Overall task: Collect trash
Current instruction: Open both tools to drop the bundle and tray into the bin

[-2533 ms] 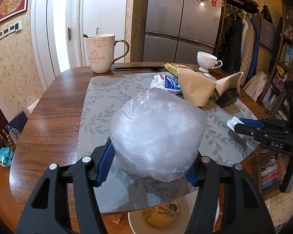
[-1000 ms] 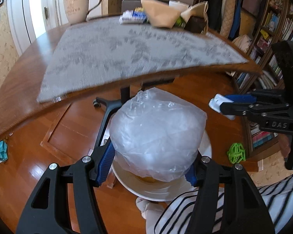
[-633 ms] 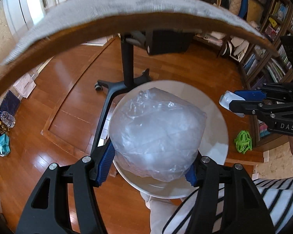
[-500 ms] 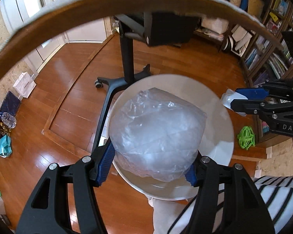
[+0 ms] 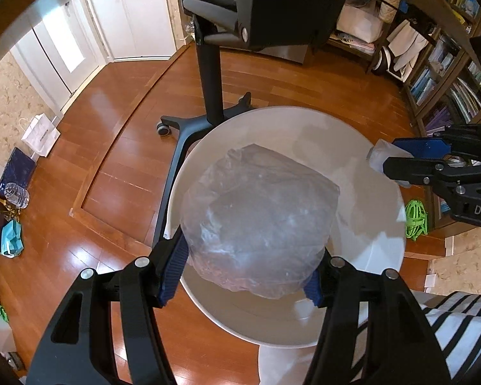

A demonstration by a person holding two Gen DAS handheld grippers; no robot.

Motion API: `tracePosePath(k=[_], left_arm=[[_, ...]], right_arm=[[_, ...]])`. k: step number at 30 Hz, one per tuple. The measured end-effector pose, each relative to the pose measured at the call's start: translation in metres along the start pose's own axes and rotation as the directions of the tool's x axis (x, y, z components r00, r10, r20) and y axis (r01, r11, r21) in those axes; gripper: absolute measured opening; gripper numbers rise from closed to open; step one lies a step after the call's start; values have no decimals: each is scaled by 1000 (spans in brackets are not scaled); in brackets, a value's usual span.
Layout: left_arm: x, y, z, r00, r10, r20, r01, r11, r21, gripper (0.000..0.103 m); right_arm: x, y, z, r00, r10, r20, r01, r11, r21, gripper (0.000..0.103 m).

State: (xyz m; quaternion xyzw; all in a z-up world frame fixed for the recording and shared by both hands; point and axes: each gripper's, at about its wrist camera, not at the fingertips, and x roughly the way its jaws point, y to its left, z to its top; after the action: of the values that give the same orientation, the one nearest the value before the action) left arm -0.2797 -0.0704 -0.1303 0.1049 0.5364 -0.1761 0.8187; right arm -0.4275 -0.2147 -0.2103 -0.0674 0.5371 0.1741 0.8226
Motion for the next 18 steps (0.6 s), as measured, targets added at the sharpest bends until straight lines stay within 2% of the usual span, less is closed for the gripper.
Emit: tracePosePath(k=[18], left_arm=[[11, 1, 4, 1000, 19, -8, -19, 1000, 3, 61]], right_arm=[[14, 0, 7, 1000, -20, -20, 20, 1000, -6, 29]])
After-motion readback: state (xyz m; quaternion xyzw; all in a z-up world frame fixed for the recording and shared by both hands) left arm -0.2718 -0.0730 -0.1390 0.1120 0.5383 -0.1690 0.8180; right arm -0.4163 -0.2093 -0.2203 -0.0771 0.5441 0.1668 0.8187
